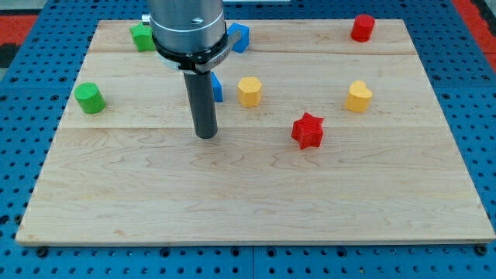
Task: Push the red star towards center left
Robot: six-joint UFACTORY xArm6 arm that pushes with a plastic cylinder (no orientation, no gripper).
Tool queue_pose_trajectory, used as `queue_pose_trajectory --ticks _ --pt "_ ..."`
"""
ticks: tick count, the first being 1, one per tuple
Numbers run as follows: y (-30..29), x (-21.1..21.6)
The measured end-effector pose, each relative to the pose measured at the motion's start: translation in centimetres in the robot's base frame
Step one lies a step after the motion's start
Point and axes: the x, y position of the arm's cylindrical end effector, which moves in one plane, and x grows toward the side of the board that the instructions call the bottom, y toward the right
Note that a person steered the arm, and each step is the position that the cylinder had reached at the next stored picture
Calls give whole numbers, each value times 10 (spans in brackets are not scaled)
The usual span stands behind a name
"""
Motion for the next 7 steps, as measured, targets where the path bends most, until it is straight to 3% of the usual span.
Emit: queue_pose_trajectory --ticks 2,4,5,6,7 --pt "28 -34" --pt "129 -60" --pt "174 -51" --pt "130 -5" --pt "149 5"
